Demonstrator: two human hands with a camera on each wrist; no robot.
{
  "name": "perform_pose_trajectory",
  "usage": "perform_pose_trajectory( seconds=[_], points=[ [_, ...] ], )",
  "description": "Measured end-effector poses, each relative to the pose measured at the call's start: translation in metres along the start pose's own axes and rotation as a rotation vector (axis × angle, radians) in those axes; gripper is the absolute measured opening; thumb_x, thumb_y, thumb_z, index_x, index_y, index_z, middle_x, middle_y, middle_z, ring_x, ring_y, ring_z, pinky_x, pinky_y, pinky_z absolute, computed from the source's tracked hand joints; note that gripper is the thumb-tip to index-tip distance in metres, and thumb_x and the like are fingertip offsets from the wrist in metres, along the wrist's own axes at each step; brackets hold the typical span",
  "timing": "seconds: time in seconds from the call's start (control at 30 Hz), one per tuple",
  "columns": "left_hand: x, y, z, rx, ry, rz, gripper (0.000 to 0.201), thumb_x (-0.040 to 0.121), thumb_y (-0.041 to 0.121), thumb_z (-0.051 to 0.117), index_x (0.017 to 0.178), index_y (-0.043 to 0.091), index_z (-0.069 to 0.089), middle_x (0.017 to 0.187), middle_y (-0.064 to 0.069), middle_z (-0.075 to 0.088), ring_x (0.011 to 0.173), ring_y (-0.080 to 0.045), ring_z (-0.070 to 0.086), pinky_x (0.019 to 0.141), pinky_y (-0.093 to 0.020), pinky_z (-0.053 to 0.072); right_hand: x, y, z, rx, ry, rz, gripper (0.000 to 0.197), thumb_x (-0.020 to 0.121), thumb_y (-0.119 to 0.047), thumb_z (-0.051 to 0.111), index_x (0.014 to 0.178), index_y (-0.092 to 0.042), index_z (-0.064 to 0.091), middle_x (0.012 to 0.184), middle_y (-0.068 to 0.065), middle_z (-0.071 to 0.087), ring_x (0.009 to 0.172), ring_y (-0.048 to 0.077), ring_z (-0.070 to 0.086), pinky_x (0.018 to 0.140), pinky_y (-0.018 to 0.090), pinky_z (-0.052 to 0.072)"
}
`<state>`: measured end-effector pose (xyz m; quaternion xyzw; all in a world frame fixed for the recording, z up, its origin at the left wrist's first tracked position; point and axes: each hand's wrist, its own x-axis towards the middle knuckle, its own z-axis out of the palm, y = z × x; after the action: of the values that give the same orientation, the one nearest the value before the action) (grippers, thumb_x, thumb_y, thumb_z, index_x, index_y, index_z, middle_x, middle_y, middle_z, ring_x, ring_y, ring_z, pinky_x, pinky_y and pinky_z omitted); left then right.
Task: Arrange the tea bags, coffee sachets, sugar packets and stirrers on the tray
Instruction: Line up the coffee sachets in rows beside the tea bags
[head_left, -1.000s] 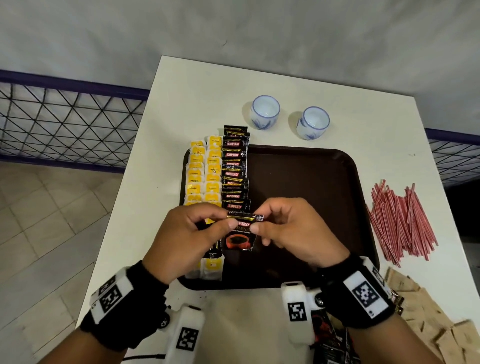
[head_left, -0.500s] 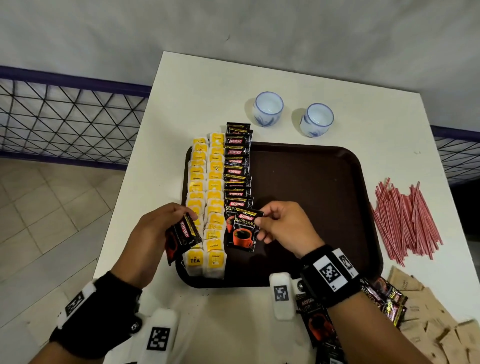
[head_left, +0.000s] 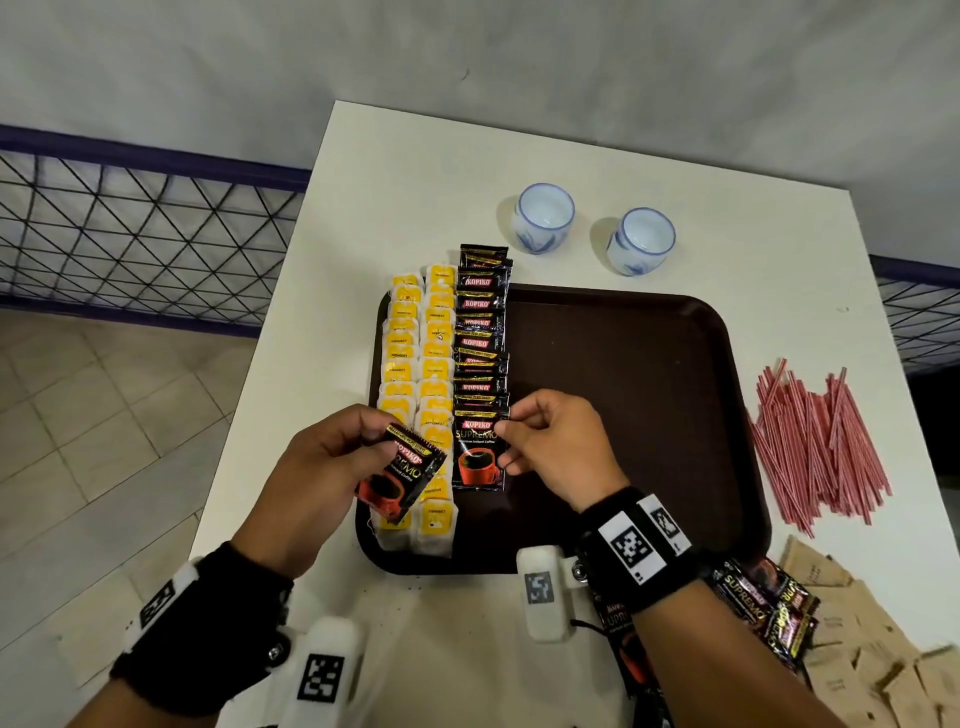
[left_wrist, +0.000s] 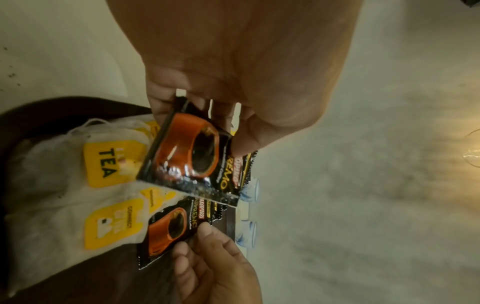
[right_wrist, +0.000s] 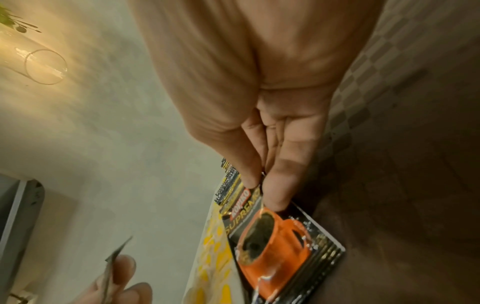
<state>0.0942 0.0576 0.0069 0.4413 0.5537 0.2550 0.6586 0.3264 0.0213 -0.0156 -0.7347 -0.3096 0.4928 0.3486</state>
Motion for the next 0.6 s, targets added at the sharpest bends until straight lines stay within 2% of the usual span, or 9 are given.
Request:
perform_pose_trajectory(
  seconds=[0.07,0.13,0.2,0.27,0.3,0.4,0.47,0.53,0.6],
  points=[
    [0.0,0.001,0.003,0.033,0.009,0.035,0.017,0.093,-0.006,0.059,0.094,0.008,0.07,0.09,-0.011,0.072,0.082,-0.024,0.07,0.069,-0.039,0.057,-0.004,-0.003,-0.001,-0.003,0.041,-0.023,0.014,0.087,-0.01,0.074,0.089,-0.015,0.061,0.076,0.008,0.067,0.058,0.024,0.071,0.054,0.031,0.055],
    [0.0,0.002,0.007,0.067,0.017,0.063,0.019,0.091,-0.001,0.066,0.09,0.017,0.072,0.088,-0.007,0.072,0.088,-0.027,0.071,0.08,-0.043,0.057,-0.014,-0.011,-0.004,-0.028,0.056,-0.083,0.012,0.087,-0.019,0.076,0.09,-0.016,0.065,0.078,0.006,0.069,0.057,0.02,0.07,0.05,0.028,0.051],
    [0.001,0.003,0.013,0.109,0.023,0.096,0.011,0.087,0.008,0.074,0.09,0.019,0.072,0.091,-0.007,0.073,0.093,-0.031,0.072,0.086,-0.048,0.058,-0.026,-0.021,-0.008,0.043,-0.058,-0.133,0.014,0.085,-0.023,0.077,0.093,-0.014,0.07,0.08,0.003,0.07,0.059,0.018,0.067,0.045,0.026,0.045],
    [-0.002,0.005,0.023,0.14,0.015,0.137,0.011,0.085,0.011,0.077,0.085,0.021,0.072,0.088,-0.006,0.074,0.088,-0.031,0.072,0.084,-0.053,0.059,-0.034,-0.025,-0.01,0.127,-0.197,-0.154,0.016,0.084,-0.019,0.078,0.097,-0.011,0.073,0.08,0.002,0.068,0.06,0.018,0.064,0.044,0.024,0.041],
    [-0.005,0.007,0.029,0.15,-0.006,0.166,0.015,0.086,0.008,0.076,0.082,0.022,0.073,0.084,-0.005,0.074,0.084,-0.03,0.073,0.08,-0.053,0.06,-0.037,-0.025,-0.01,0.116,-0.228,-0.173,0.016,0.084,-0.015,0.078,0.097,-0.009,0.072,0.077,0.0,0.067,0.057,0.016,0.062,0.044,0.022,0.039],
    [-0.014,0.012,0.041,0.177,-0.071,0.217,0.032,0.085,0.004,0.074,0.079,0.036,0.076,0.08,0.002,0.076,0.075,-0.014,0.072,0.072,-0.04,0.059,-0.04,-0.02,-0.012,0.068,-0.24,-0.189,0.009,0.084,-0.005,0.076,0.09,-0.003,0.071,0.059,-0.007,0.061,0.049,0.009,0.054,0.045,0.015,0.037],
    [-0.017,0.01,0.041,0.189,-0.063,0.22,0.03,0.084,0.009,0.076,0.085,0.04,0.076,0.084,0.004,0.077,0.081,-0.01,0.073,0.077,-0.038,0.059,-0.04,-0.017,-0.02,0.135,-0.219,-0.141,0.007,0.082,-0.003,0.077,0.085,-0.001,0.071,0.057,-0.004,0.06,0.048,0.008,0.052,0.044,0.016,0.036],
    [-0.02,0.007,0.034,0.235,-0.052,0.226,0.022,0.085,0.016,0.076,0.095,0.036,0.076,0.093,0.008,0.077,0.093,-0.009,0.073,0.085,-0.035,0.057,-0.04,-0.014,-0.03,0.079,-0.15,-0.127,0.007,0.08,-0.005,0.079,0.08,-0.004,0.072,0.056,-0.003,0.061,0.049,0.008,0.051,0.046,0.015,0.037],
    [-0.024,0.006,0.026,0.312,-0.027,0.247,0.017,0.087,0.021,0.074,0.099,0.033,0.076,0.095,0.015,0.077,0.093,-0.003,0.072,0.085,-0.027,0.056,-0.038,-0.011,-0.038,0.032,-0.119,-0.103,0.007,0.079,-0.007,0.08,0.077,-0.008,0.073,0.056,0.002,0.061,0.05,0.011,0.051,0.046,0.016,0.037]
  ],
)
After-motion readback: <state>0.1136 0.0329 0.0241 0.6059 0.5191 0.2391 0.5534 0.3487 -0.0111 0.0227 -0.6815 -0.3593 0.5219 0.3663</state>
